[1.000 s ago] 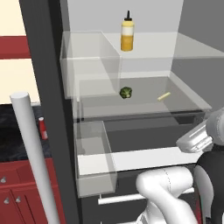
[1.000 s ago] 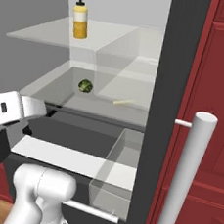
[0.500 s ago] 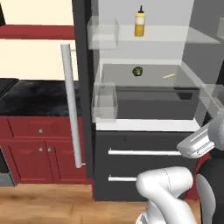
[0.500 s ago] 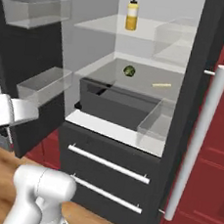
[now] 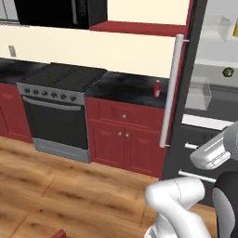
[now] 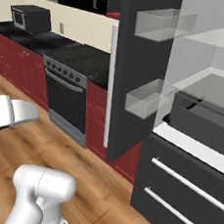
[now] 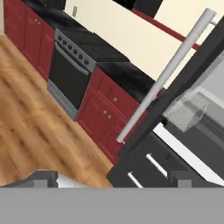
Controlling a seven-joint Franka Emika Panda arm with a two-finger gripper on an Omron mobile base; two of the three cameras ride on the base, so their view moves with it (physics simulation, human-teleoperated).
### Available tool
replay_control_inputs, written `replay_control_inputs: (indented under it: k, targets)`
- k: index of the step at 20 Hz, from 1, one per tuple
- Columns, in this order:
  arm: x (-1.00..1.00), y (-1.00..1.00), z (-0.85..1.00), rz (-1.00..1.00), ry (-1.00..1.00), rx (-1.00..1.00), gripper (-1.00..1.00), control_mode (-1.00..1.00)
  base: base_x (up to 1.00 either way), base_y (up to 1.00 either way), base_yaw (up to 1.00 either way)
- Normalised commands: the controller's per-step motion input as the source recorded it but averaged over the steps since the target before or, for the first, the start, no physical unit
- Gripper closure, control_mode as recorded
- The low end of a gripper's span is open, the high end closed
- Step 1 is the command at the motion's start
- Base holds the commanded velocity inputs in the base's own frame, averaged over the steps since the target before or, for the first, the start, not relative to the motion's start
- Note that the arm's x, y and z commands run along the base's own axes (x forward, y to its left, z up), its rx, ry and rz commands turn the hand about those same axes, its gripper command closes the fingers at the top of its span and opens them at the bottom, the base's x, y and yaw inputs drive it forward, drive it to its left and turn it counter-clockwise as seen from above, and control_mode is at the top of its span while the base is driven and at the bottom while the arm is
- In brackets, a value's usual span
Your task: Place the ketchup and mustard from the counter to the top shelf of the fridge. If the existing items in the fridge are on the top shelf, move them to other shelves.
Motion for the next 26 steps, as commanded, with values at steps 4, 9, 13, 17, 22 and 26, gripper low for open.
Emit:
replay_control_inputs:
  k: [4,9,13,17,22,26]
  targets:
    - [0.00,0.00,0.00,0.00,0.00,0.00,-1.00,1.00,0.77,1.00,0.06]
    - [0.00,0.00,0.00,0.00,0.00,0.00,-1.00,1.00,1.00,1.00,-0.16]
    - [0.00,0.00,0.00,0.00,0.00,0.00,-1.00,1.00,1.00,1.00,-0.41]
    - [0.00,0.00,0.00,0.00,0.00,0.00,-1.00,1.00,1.00,0.87,-0.55]
    - [0.00,0.00,0.00,0.00,0.00,0.00,-1.00,1.00,0.96,0.60,-0.56]
    - [0.00,0.00,0.00,0.00,0.00,0.00,-1.00,1.00,0.76,0.24,-0.61]
